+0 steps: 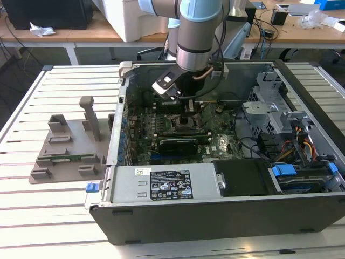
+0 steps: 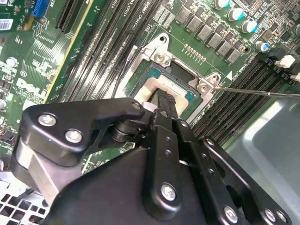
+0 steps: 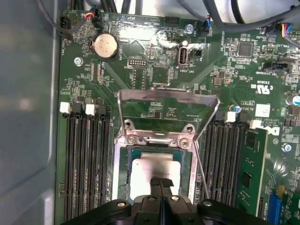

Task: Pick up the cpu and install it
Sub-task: 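Place the cpu into insertion slot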

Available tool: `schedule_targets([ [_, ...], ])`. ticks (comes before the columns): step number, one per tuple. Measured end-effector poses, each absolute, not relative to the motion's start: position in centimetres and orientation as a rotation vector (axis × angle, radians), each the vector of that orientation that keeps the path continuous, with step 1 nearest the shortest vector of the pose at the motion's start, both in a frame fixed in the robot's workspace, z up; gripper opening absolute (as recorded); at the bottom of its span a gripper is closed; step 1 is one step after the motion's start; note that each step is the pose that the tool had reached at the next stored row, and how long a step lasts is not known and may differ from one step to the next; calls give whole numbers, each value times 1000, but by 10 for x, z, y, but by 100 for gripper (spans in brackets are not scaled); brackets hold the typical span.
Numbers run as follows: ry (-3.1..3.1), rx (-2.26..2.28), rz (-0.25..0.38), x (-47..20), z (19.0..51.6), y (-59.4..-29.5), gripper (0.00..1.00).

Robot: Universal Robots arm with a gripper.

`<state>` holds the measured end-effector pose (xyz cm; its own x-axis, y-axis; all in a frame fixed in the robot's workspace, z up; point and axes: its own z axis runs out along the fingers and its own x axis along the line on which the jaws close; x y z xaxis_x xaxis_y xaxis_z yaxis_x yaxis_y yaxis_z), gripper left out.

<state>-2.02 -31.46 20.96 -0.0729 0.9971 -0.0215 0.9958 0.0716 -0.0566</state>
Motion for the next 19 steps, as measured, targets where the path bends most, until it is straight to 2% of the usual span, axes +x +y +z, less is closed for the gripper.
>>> schedule_targets([
  [8, -2280, -2119, 85, -11, 205, -312, 11],
  [14, -2280, -2119, 87, -11, 244, -312, 11],
  [19, -2280, -2119, 87, -11, 292, -312, 11],
])
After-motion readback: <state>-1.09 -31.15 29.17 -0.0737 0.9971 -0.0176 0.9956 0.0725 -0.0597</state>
